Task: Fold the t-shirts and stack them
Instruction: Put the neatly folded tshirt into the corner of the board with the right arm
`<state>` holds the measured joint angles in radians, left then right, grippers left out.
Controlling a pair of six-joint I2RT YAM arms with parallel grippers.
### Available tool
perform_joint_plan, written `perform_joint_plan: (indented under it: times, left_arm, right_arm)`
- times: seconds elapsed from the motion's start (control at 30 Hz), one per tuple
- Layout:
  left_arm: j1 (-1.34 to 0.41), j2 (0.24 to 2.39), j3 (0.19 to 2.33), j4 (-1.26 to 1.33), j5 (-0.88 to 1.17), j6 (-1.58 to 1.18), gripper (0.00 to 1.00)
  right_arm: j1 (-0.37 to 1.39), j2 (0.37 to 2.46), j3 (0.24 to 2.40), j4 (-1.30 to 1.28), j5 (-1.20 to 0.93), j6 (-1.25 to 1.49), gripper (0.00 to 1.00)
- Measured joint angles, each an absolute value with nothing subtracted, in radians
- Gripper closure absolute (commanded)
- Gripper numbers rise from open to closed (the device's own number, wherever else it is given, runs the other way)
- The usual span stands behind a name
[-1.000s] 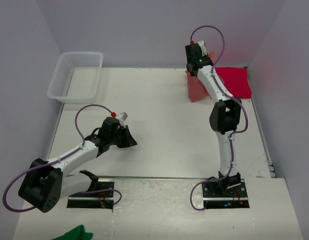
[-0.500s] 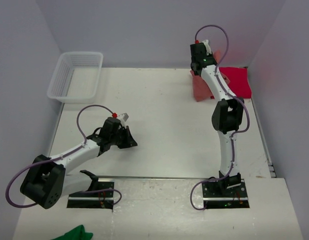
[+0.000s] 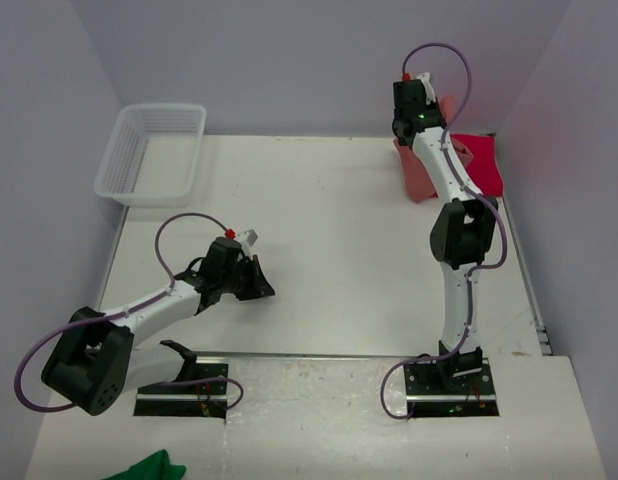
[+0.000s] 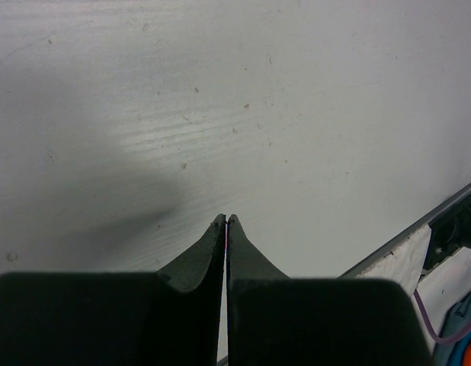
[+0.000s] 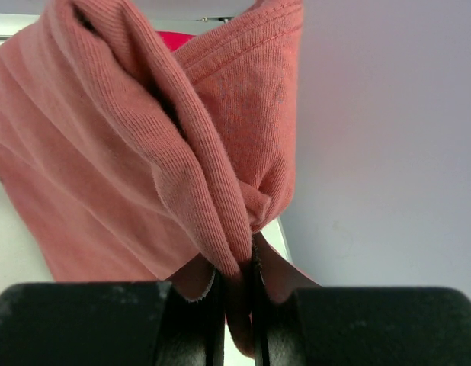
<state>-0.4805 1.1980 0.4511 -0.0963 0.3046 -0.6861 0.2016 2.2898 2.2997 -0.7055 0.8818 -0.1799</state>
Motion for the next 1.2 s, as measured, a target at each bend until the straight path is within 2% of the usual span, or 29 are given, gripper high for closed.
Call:
perform_joint_plan:
  times: [0.47, 0.8, 1.2]
  left_arm:
    - [-0.480, 1.214, 0.445, -0.072, 0.316, -0.686, 0.98]
    - [-0.483, 1.234, 0.443, -0.064, 0.329, -0.686, 0.98]
    - [-0.486, 1.250, 0.443, -0.060, 0.337, -0.686, 0.98]
  right_arm:
    - [0.189, 2.283, 2.304, -0.686, 0.881, -0.186, 1.00]
    - [0.188, 2.284, 2.386, -0.668, 0.881, -0.211, 1.00]
    - [0.178, 2.283, 2.347, -0.664, 0.868, -0.193, 1.00]
